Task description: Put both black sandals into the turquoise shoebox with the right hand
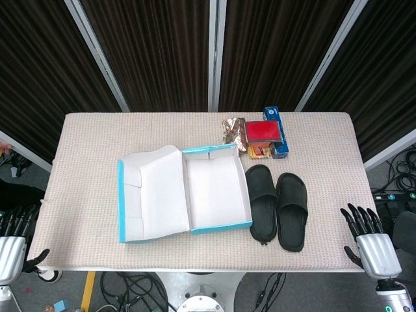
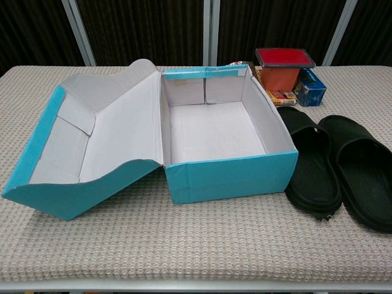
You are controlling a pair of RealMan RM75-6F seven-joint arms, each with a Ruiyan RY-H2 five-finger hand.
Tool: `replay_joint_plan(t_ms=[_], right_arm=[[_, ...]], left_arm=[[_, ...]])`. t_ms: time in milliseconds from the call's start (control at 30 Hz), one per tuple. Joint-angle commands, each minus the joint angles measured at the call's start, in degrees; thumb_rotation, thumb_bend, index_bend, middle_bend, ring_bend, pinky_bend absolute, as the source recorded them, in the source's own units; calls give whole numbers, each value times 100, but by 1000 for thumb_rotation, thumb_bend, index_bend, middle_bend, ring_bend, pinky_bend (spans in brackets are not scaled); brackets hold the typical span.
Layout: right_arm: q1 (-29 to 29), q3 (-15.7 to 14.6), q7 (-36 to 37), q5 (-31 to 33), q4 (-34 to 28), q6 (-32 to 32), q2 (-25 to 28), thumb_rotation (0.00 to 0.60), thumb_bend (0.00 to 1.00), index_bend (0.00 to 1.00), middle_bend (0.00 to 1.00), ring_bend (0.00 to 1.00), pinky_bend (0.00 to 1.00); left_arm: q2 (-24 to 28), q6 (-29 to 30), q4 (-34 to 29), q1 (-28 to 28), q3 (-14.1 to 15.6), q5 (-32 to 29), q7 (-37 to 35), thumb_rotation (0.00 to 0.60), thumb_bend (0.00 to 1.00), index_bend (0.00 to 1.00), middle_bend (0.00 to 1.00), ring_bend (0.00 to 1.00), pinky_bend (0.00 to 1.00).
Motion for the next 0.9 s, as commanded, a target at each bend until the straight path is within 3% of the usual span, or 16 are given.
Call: replay_joint_plan(t_ms=[33,433,900], right_arm=[[-3,52,-84,86,-32,-43,-8,600,110,0,0,0,0],[9,310,31,634,-235,-350,124,600,121,0,0,0,0],[334,472,-22,748,-700,-850,311,600,122,0,0,0,0]], left_arm=[[32,-67,-49,-26,-8,21,16,600,130,67,90,0,78],[80,-319,-153,-136,-102,17,7,600,130,67,91,0,73],[46,-564,36,-296,-193,17,-345,600,131,67,90,0,71]])
